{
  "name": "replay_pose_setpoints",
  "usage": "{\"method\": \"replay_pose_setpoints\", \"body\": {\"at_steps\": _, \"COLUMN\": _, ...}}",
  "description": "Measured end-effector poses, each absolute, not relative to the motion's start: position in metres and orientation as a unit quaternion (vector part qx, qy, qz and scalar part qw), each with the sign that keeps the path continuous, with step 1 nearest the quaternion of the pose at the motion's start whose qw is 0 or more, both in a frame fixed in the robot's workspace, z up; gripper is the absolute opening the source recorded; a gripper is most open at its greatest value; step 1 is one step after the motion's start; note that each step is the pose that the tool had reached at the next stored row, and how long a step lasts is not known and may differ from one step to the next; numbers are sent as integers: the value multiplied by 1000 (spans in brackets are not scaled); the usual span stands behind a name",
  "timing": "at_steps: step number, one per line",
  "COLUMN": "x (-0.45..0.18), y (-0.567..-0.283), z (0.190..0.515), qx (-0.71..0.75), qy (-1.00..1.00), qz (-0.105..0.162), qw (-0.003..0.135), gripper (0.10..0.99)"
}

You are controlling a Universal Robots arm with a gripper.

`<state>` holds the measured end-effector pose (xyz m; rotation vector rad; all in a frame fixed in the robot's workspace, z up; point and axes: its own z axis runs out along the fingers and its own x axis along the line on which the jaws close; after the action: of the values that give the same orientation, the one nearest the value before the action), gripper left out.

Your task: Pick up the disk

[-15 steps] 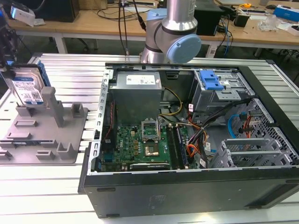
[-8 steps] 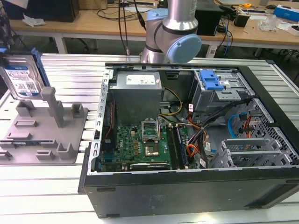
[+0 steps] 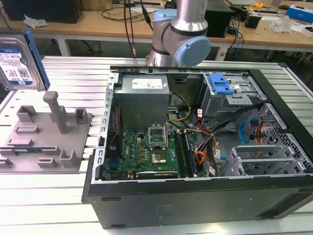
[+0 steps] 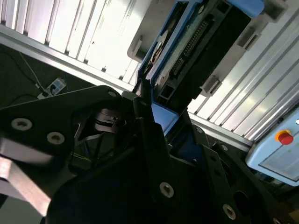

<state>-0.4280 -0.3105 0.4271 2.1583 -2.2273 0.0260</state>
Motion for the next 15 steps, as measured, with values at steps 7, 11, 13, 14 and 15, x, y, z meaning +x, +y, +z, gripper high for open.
{"method": "replay_pose_setpoints", "body": {"at_steps": 7, "x": -428, "y": -312, "z": 474, "qx": 696, "qy": -718, "qz": 8, "qw": 20, "gripper": 365}}
{"method": "replay_pose_setpoints", "body": {"at_steps": 11, "x": -428, "y": -313, "z": 493, "qx": 696, "qy": -718, "qz": 8, "qw": 20, "gripper": 365}}
{"method": "replay_pose_setpoints", "body": {"at_steps": 13, "x": -428, "y": -314, "z": 494, "qx": 696, "qy": -718, "qz": 8, "qw": 20, "gripper": 365}}
{"method": "replay_pose_setpoints", "body": {"at_steps": 14, "x": -428, "y": -314, "z": 495, "qx": 696, "qy": -718, "qz": 8, "qw": 20, "gripper": 365}}
{"method": "replay_pose_setpoints", "body": {"at_steps": 15, "x": -428, "y": -314, "z": 495, "qx": 696, "qy": -718, "qz": 8, "qw": 20, "gripper": 365}}
